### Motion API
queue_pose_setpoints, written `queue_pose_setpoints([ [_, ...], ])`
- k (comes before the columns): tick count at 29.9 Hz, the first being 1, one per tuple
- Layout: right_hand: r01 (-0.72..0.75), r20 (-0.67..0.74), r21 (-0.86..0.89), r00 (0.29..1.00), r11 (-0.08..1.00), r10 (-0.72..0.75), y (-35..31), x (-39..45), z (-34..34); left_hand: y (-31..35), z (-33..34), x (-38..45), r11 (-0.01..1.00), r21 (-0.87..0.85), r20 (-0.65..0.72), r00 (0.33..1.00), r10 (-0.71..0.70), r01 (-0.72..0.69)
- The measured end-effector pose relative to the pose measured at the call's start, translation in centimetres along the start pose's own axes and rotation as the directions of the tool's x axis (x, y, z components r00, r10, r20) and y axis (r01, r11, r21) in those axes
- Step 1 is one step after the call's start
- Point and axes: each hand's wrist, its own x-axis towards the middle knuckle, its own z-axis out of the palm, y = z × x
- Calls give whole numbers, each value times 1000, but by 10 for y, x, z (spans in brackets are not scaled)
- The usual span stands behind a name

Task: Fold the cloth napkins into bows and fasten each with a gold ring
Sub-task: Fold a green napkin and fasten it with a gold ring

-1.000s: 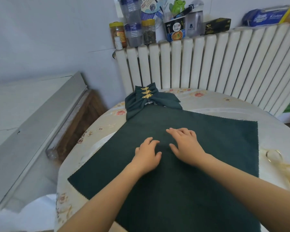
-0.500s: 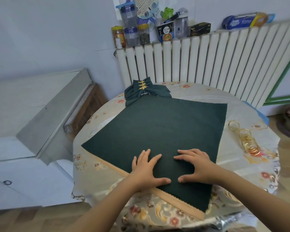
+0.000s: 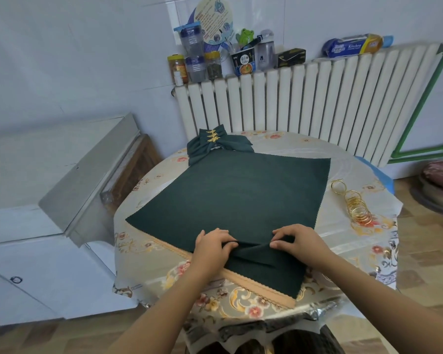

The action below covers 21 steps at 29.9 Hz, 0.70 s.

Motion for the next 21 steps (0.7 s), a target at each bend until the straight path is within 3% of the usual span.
queue_pose_setpoints([
  [6,41,140,-114,990,993,-25,-2,-2,1,-7,-26,-2,946,314,2,997,78,-75],
  [10,37,122,-131,992,991,-21,-10,-6,2,-11,-39,-8,904,407,85,991,103,-129],
  [13,61,112,-143,993,988,-45,-23,-6,-6,-12,-52,-10,916,370,199,976,87,-157],
  [17,91,223,-163,973,982,-53,-35,-2,-15,-16,-65,-16,955,268,400,916,10,-127],
  [21,92,345,-104,937,990,-51,-45,4,-28,-18,-75,-18,986,156,602,797,-45,-62],
])
